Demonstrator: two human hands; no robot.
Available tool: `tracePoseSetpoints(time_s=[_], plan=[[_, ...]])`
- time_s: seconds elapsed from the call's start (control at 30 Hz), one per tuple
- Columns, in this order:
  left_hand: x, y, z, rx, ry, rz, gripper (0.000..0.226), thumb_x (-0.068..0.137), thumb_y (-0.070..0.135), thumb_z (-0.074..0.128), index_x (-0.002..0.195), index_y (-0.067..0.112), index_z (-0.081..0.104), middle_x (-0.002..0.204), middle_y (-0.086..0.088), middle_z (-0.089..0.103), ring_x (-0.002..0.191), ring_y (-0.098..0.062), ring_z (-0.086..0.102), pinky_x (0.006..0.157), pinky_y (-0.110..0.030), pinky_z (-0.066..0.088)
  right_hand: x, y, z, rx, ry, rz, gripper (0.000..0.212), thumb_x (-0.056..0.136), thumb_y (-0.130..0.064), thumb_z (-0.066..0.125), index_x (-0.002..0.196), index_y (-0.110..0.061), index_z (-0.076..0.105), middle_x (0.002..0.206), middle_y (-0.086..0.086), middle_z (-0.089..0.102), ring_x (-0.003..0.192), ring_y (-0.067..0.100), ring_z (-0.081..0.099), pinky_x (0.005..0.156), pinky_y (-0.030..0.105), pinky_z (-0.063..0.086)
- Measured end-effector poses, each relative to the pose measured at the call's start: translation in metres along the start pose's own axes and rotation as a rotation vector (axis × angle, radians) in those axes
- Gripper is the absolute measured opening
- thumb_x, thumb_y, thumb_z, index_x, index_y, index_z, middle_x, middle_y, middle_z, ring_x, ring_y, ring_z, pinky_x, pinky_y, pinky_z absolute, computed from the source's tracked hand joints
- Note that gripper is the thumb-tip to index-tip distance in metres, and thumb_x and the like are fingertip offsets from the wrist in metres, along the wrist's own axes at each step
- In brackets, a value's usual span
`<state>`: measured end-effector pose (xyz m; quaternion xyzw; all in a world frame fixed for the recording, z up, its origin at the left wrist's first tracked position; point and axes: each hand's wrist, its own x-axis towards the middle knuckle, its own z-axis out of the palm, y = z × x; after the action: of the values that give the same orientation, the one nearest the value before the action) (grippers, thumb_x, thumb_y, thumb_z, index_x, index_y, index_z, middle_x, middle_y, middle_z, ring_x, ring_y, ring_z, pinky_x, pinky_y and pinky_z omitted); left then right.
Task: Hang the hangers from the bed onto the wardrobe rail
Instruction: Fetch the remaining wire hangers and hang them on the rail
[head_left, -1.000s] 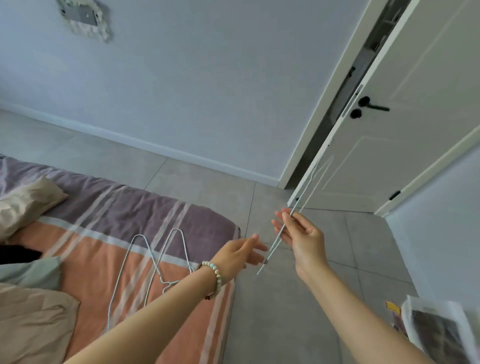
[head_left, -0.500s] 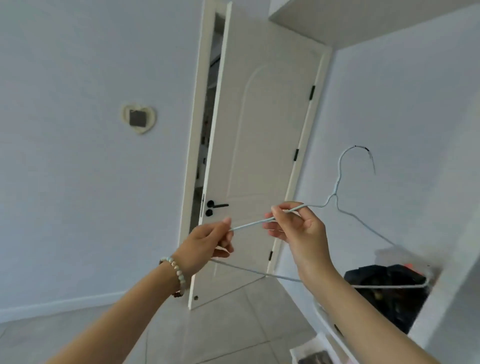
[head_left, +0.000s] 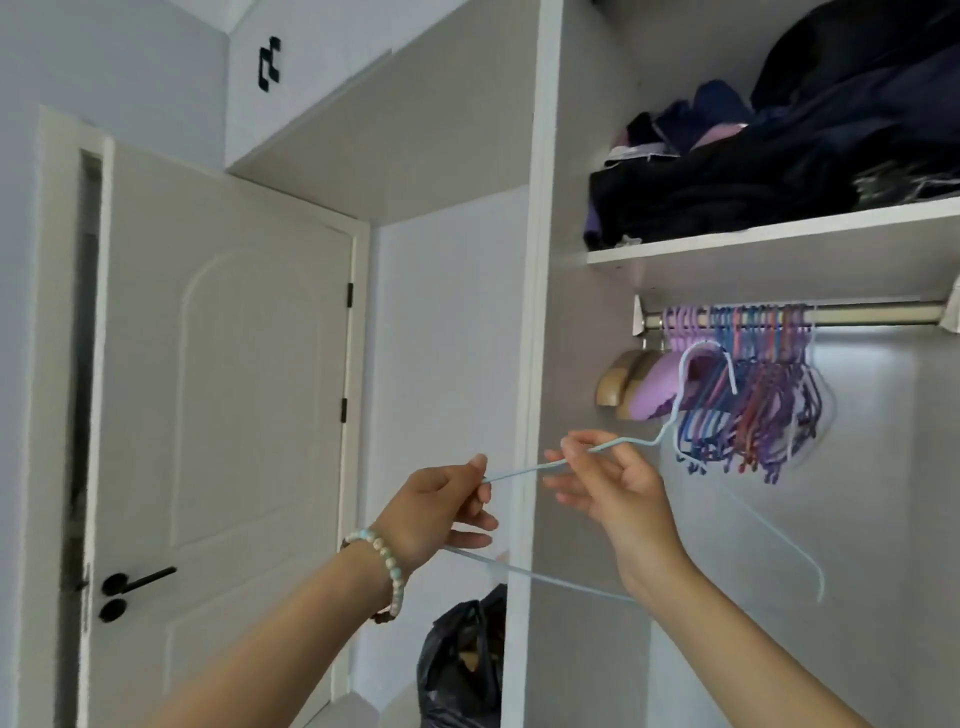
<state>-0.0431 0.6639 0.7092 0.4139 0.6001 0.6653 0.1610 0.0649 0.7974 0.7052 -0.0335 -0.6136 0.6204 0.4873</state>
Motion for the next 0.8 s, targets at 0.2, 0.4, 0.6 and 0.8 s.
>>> tracePoseSetpoints(time_s=[0.2,0.4,0.6,0.8], plan=[[0.058,0.016,0.132,-0.039,-0.083,0.041,0.037,0.098,0.028,0.041,0.068,0.011,0.052,0.051,0.004,0.049,0.052,-0.01,0.057,0.055,-0.023,0.054,0.05,-0.026,-0.105,-0.024,0.103,-0.019,0.02,0.087,-0.014,0.064,0.106,-0.013,0.055,0.082,-0.001,0.072,0.055,0.011,0.064,0.055,0.02,0.053],[0.107,0.022,0.244,-0.117,-0.145,0.073,0.039,0.101,0.023,0.03,0.069,0.012,0.049,0.059,0.002,0.048,0.06,-0.011,0.055,0.053,-0.02,0.048,0.087,-0.045,-0.182,-0.039,0.121,-0.018,0.019,0.085,-0.013,0.066,0.101,-0.009,0.056,0.067,0.003,0.068,0.056,0.014,0.064,0.055,0.025,0.05],[0.149,0.014,0.32,-0.234,-0.207,0.025,0.034,0.101,0.016,0.028,0.085,0.011,0.057,0.083,-0.007,0.057,0.078,-0.021,0.059,0.071,-0.029,0.051,0.124,-0.054,-0.242,-0.132,0.203,-0.045,0.011,0.089,-0.009,0.062,0.098,-0.01,0.058,0.076,0.006,0.068,0.049,0.004,0.06,0.051,0.016,0.052],[0.176,0.0,0.361,-0.288,-0.275,-0.057,0.036,0.101,0.015,0.028,0.125,0.001,0.052,0.123,-0.021,0.059,0.101,-0.031,0.059,0.087,-0.035,0.049,0.165,-0.049,-0.287,-0.361,0.227,-0.036,0.011,0.093,-0.009,0.054,0.096,-0.001,0.062,0.087,0.01,0.072,0.052,0.007,0.065,0.049,0.018,0.051]])
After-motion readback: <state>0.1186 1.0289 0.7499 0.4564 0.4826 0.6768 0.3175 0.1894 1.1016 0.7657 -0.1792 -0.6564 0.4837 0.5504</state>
